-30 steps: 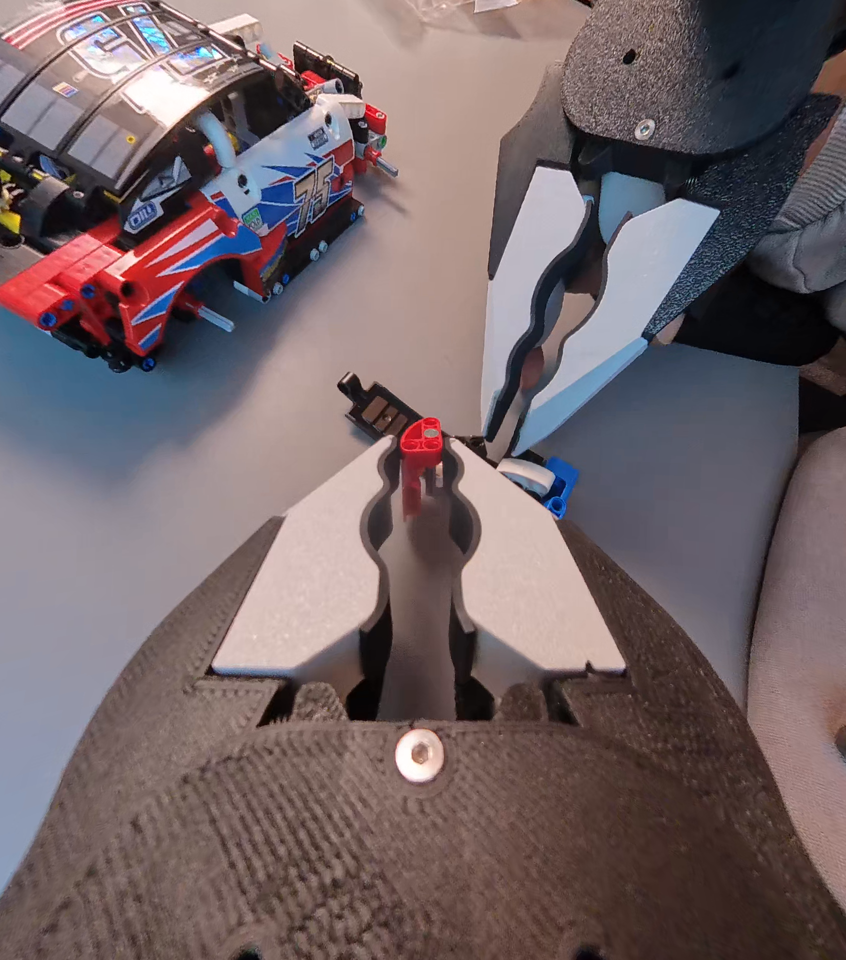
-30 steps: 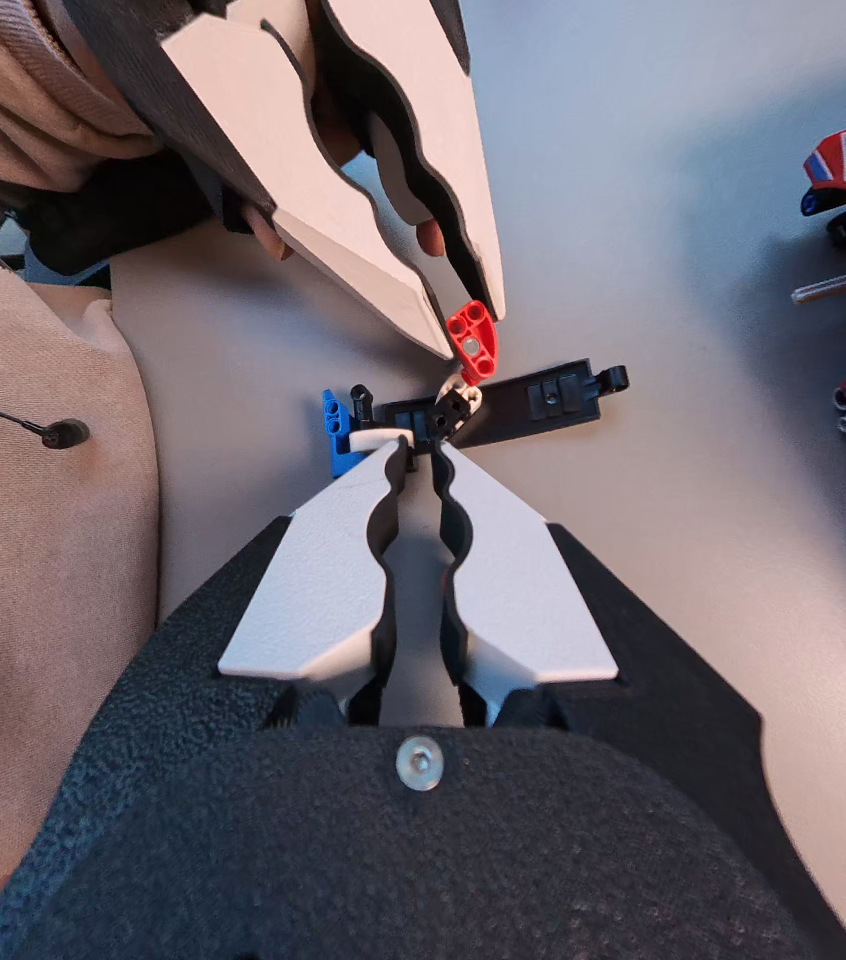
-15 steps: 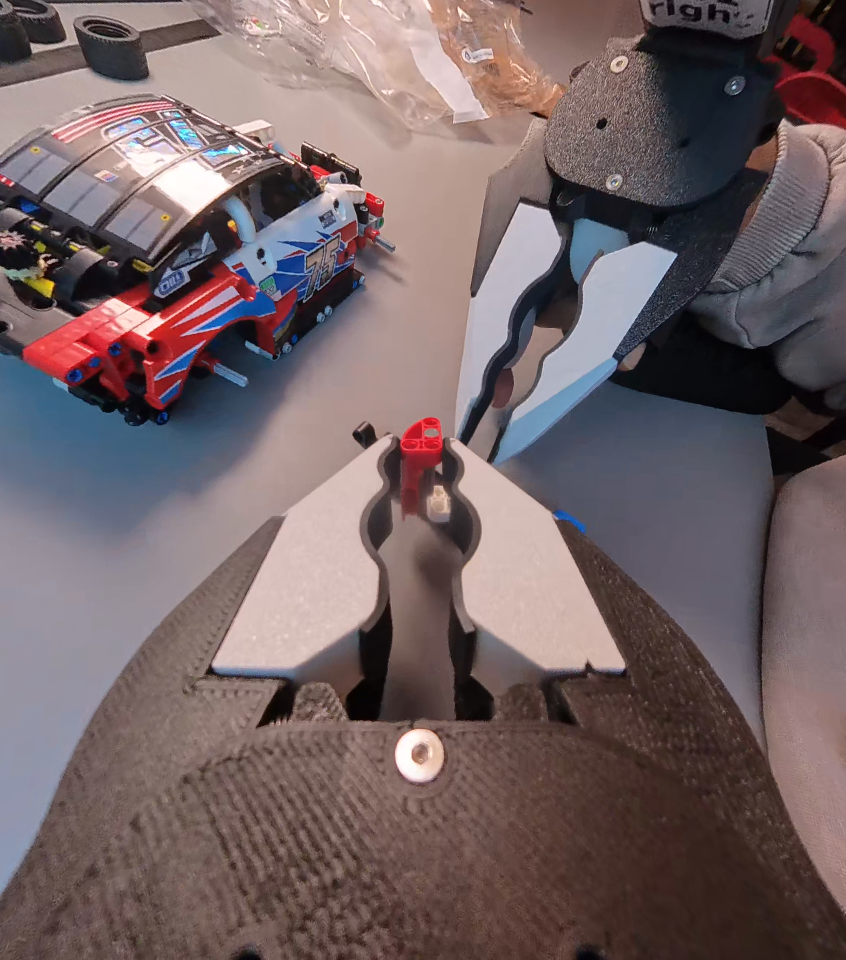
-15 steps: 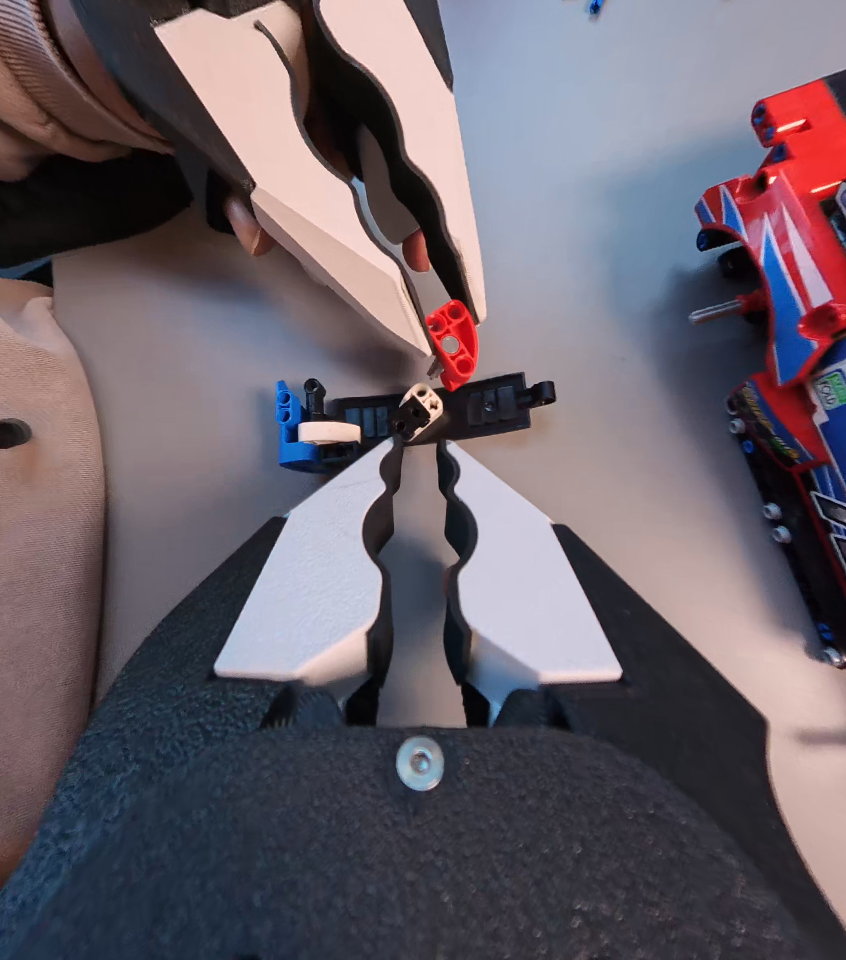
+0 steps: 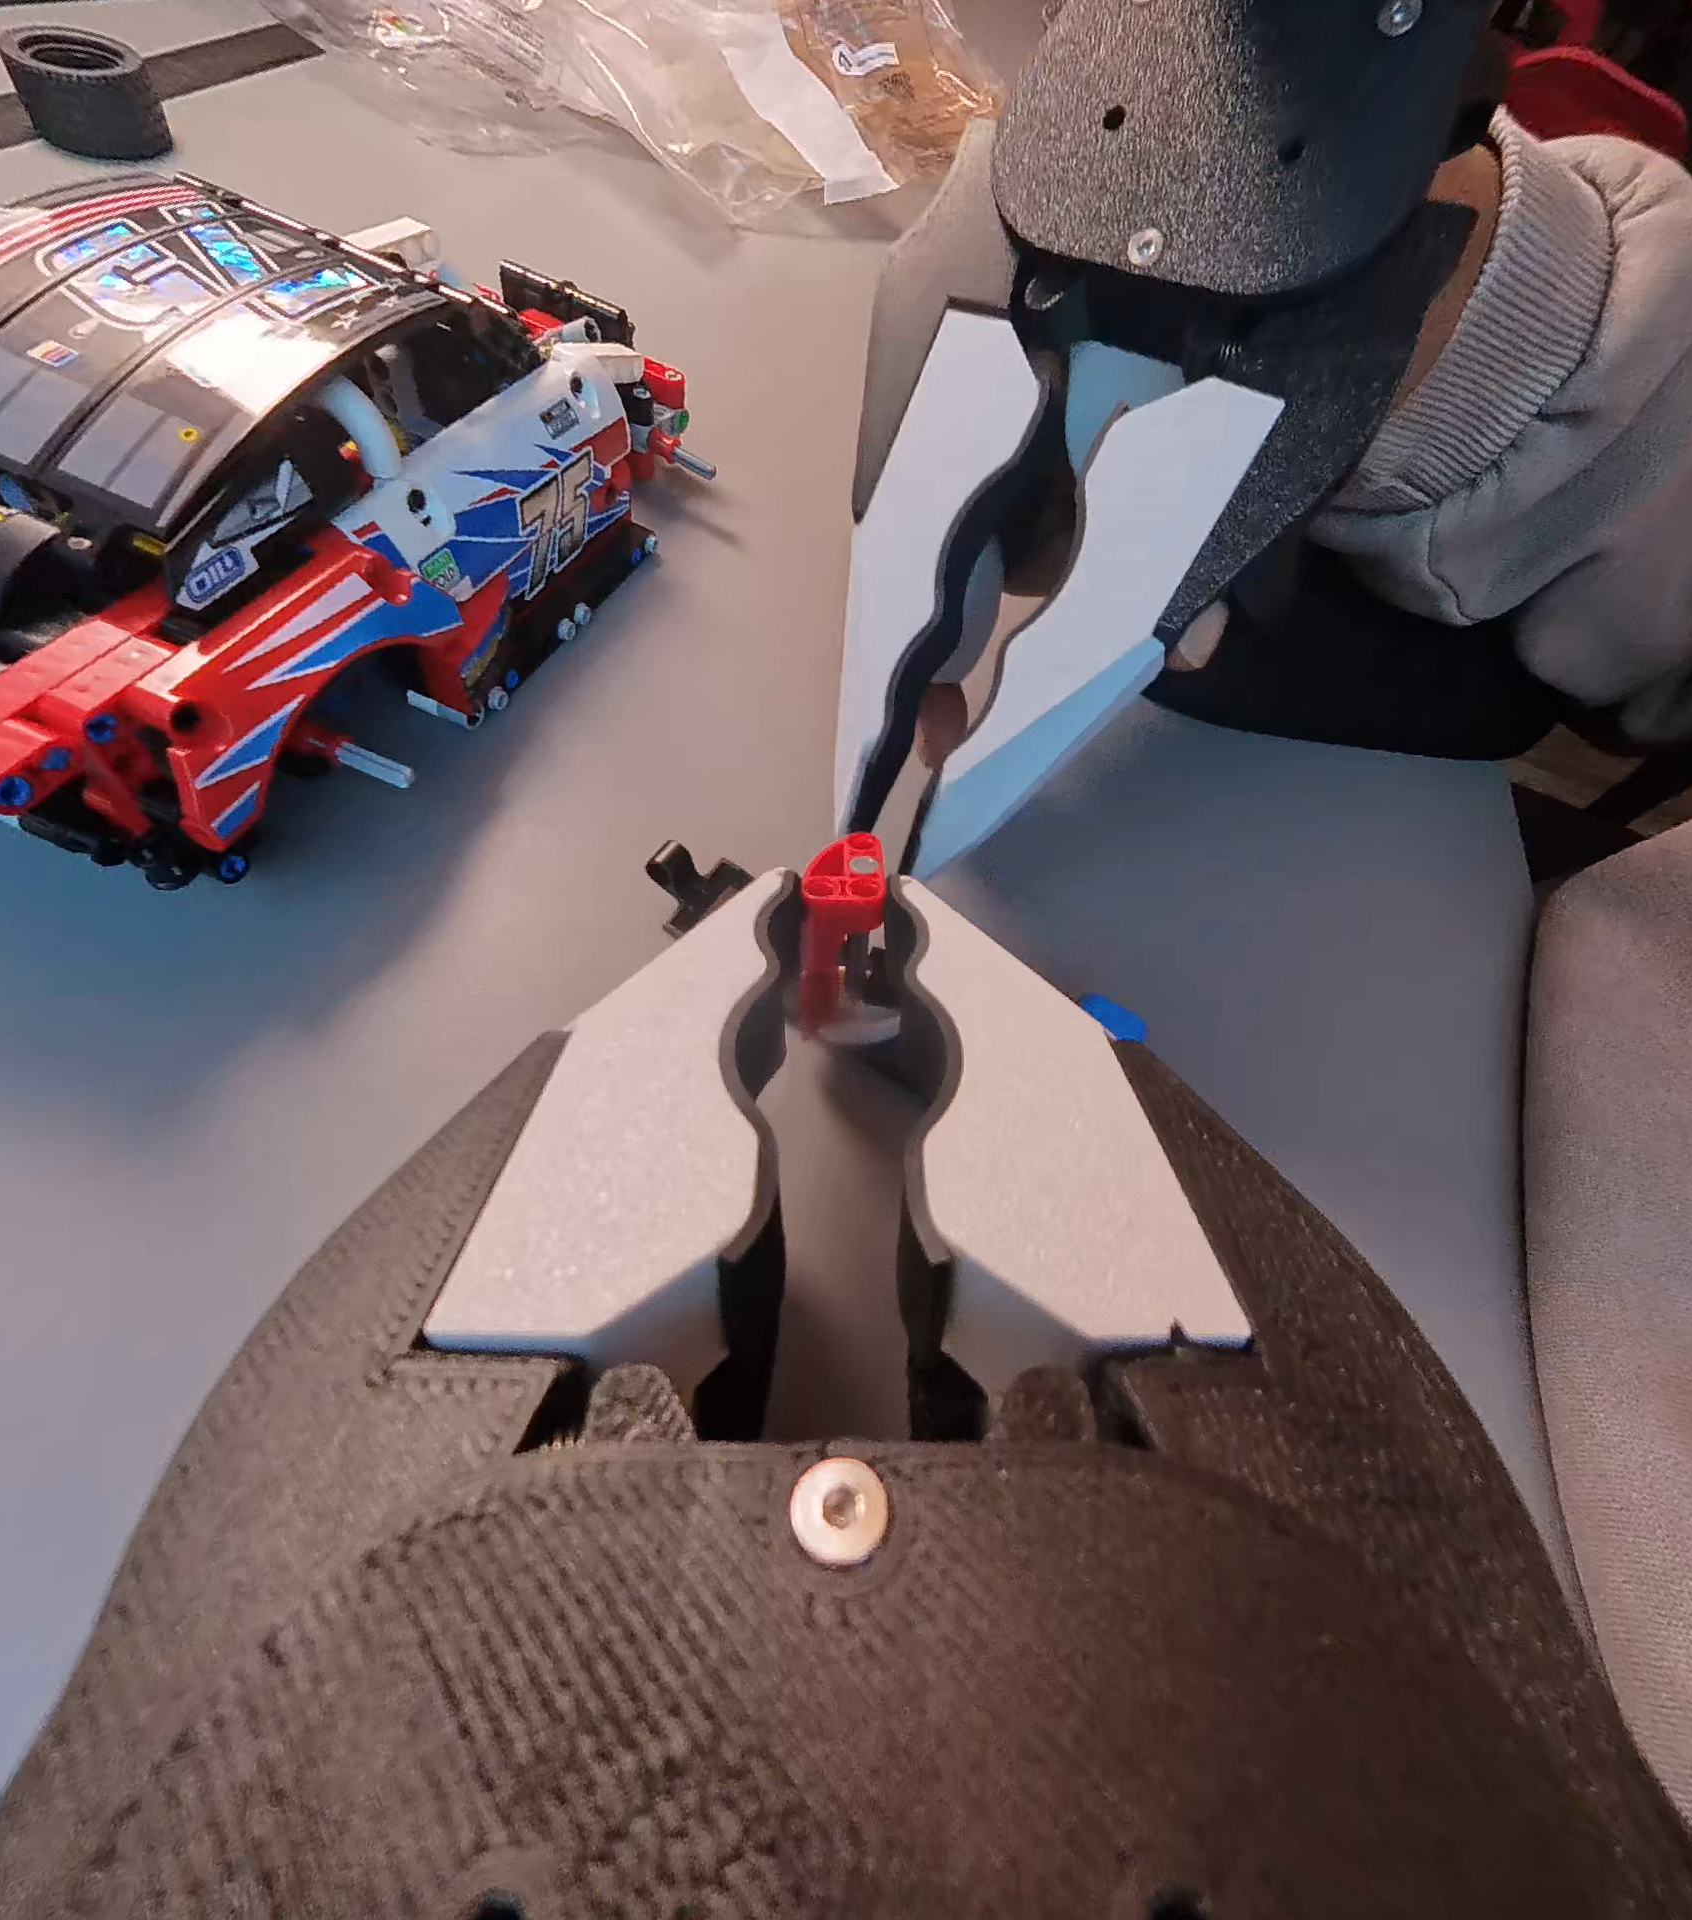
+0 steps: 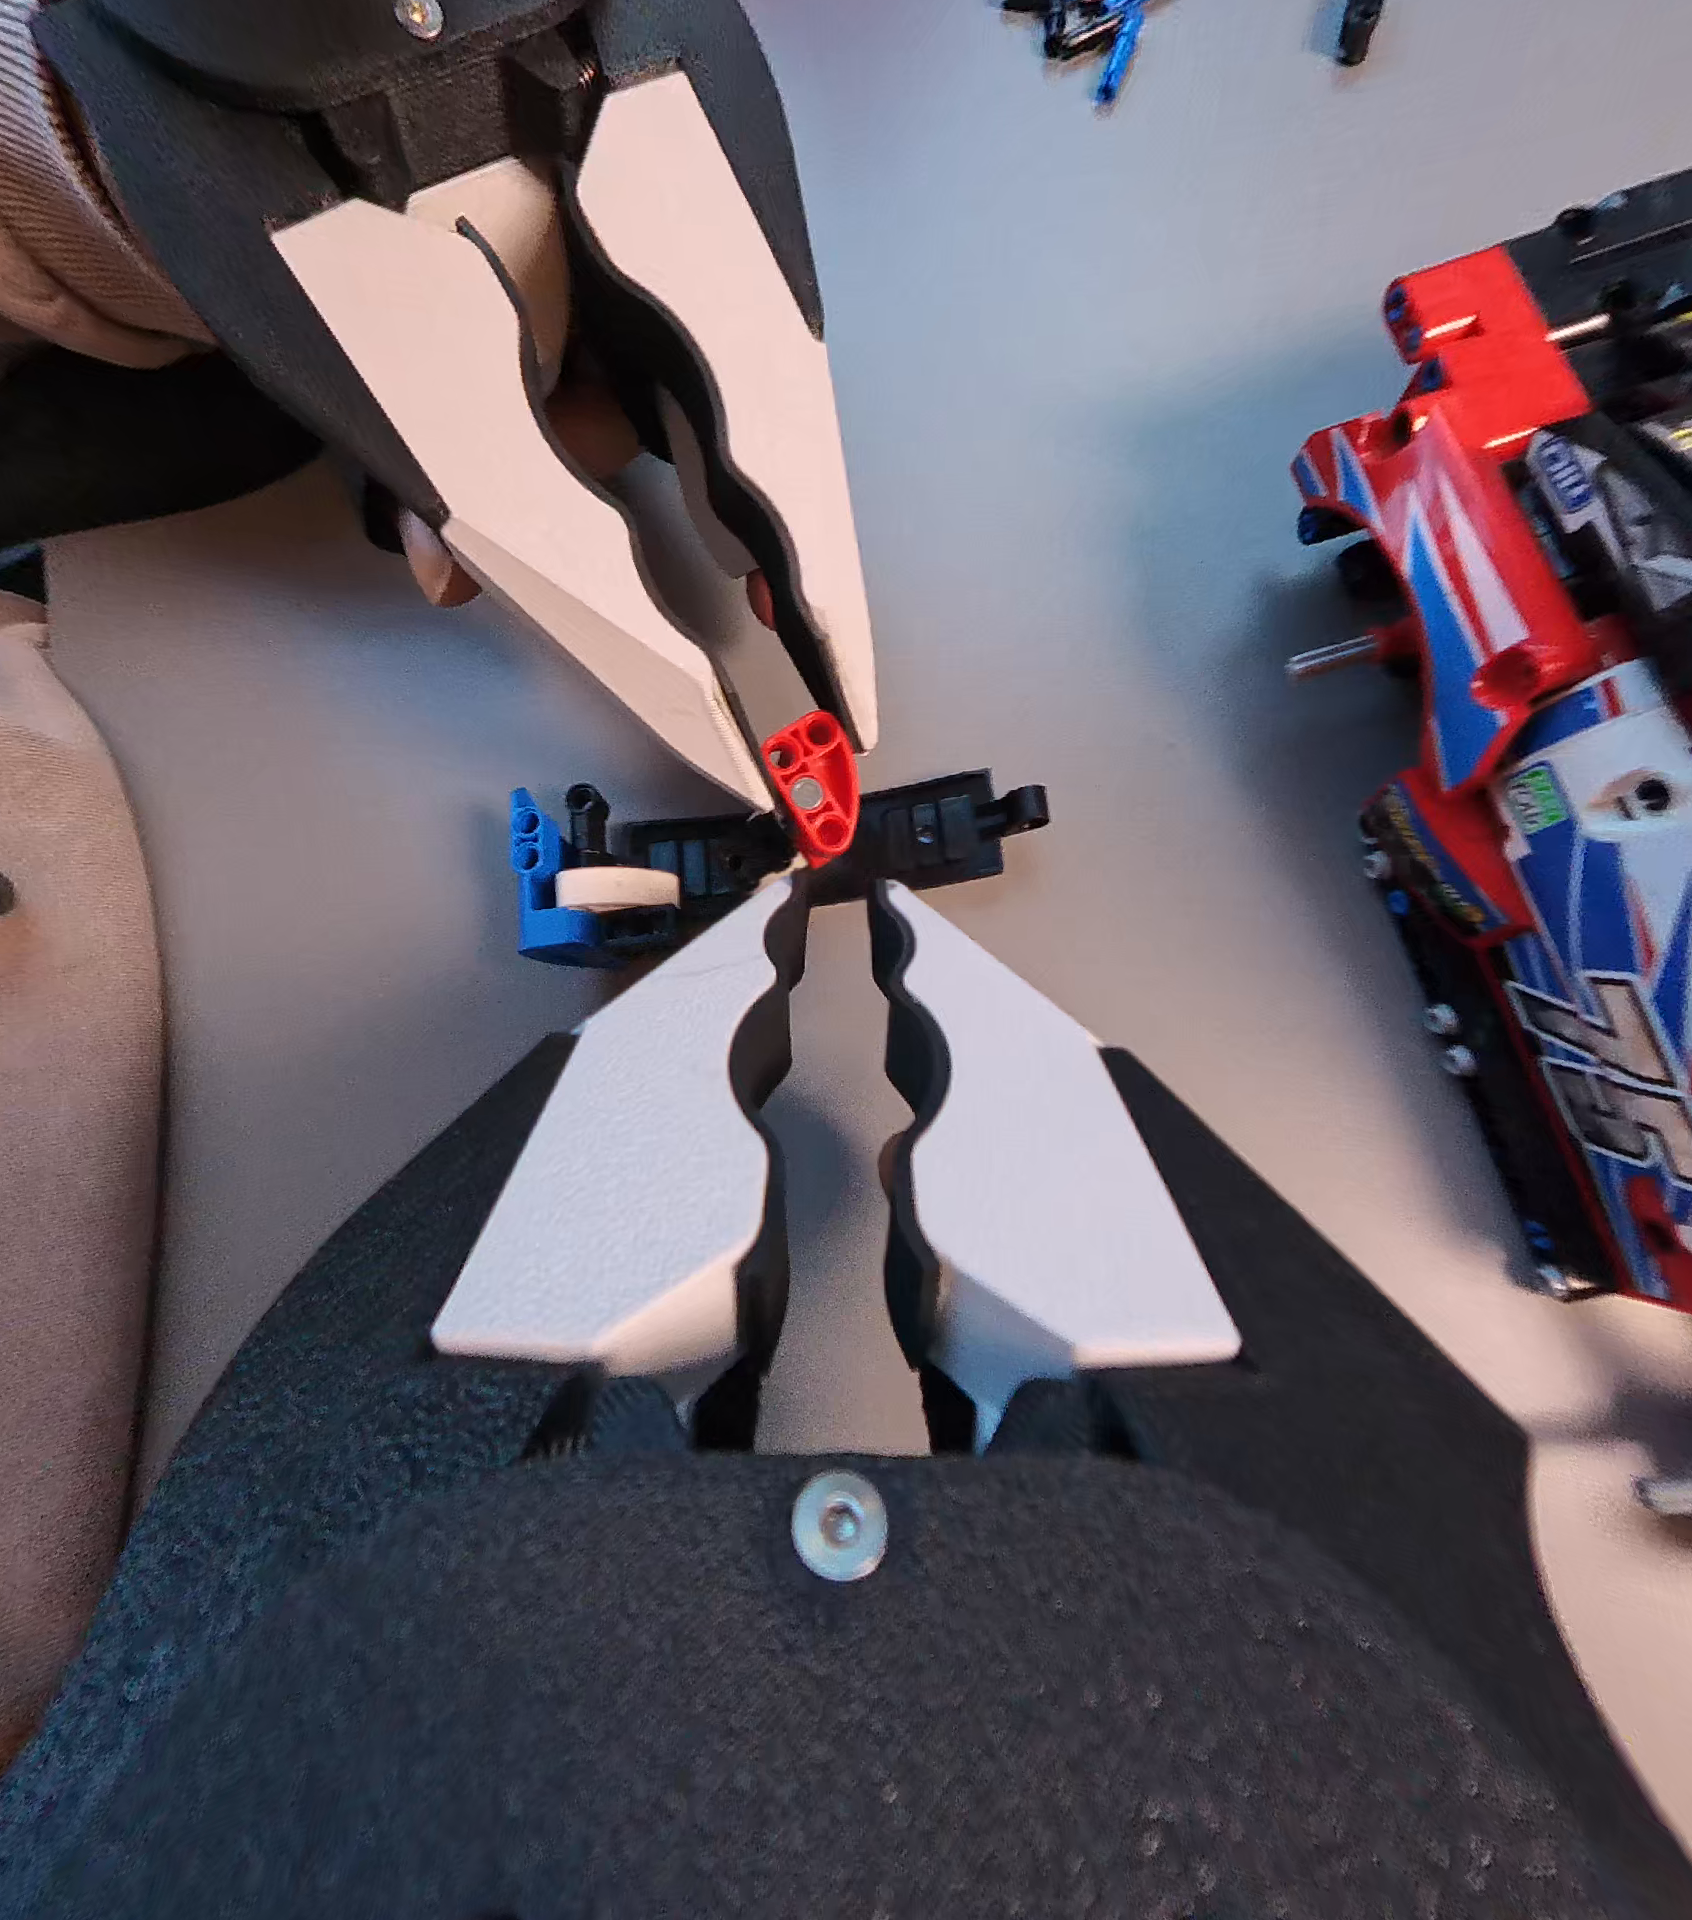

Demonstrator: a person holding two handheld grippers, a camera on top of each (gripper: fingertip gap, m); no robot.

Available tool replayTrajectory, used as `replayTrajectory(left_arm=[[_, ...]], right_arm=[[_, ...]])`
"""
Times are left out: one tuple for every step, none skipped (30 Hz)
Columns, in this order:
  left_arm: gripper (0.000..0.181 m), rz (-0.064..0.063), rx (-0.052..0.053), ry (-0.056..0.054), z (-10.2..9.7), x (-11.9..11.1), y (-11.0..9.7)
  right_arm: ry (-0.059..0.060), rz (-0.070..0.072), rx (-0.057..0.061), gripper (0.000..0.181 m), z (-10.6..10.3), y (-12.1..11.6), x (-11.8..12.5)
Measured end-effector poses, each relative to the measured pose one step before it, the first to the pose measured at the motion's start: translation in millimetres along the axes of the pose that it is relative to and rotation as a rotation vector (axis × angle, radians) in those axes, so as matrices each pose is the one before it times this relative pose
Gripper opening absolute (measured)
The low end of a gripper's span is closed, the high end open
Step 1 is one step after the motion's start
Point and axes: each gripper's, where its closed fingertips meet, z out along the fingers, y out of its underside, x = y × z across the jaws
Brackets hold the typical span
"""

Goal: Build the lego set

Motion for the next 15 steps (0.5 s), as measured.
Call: replayTrajectory(left_arm=[[0.013,0.0059,-0.0029,0.0000,0.19,0.20,0.35],[0.013,0.0037,-0.0038,-0.0005,0.33,0.05,0.44],[0.013,0.0011,-0.0032,0.0007,0.38,0.10,0.40],[0.013,-0.0005,-0.0025,0.0008,0.34,-0.17,0.14],[0.013,-0.0012,-0.0021,-0.0006,0.28,-0.33,0.24],[0.013,-0.0004,-0.0003,-0.0031,0.25,-0.77,-0.17],[0.013,0.0017,0.0025,-0.0032,0.05,-0.81,-0.56],[0.013,0.0017,0.0014,-0.0007,0.07,-0.26,-0.41],[0.013,0.0001,-0.0018,-0.0002,0.17,-0.06,0.22],[0.013,0.0002,-0.0026,-0.0017,0.11,-0.28,0.32],[0.013,0.0013,-0.0018,-0.0010,-0.14,-0.18,0.38],[0.013,-0.0009,-0.0022,0.0011,-0.30,0.08,0.35],[0.013,-0.0052,-0.0068,0.0042,-0.09,0.41,0.98],[0.013,-0.0080,-0.0106,0.0051,-0.03,0.48,1.39],[0.013,-0.0070,-0.0089,0.0022,-0.33,0.05,0.79]], right_arm=[[0.0142,-0.0263,0.0028,0.009,-1.41,-1.56,1.75],[0.0000,-0.0202,0.0067,0.009,-0.53,-2.14,-0.80],[-0.0036,-0.0131,0.0027,0.010,0.63,-1.43,-0.99],[0.0003,-0.0115,0.0010,0.011,1.29,-0.80,0.23],[0.0030,-0.0108,0.0024,0.012,1.62,-0.62,1.18],[-0.0044,-0.0083,0.0019,0.012,1.75,-0.30,0.19],[-0.0135,-0.0060,-0.0009,0.011,1.69,0.38,-1.32],[-0.0073,-0.0040,-0.0031,0.010,1.68,0.41,-0.52],[-0.0015,-0.0057,-0.0009,0.009,1.27,0.22,0.38],[-0.0039,-0.0046,-0.0002,0.008,0.83,0.05,-0.12],[-0.0011,-0.0049,0.0011,0.008,0.01,-0.23,0.19],[-0.0018,-0.0064,0.0021,0.008,-0.22,-0.19,-0.11],[-0.0040,-0.0053,-0.0018,0.007,-0.13,0.15,-0.48],[-0.0042,-0.0053,-0.0073,0.007,0.13,0.74,-0.75],[0.0034,-0.0070,-0.0034,0.007,0.30,-0.37,0.07]])
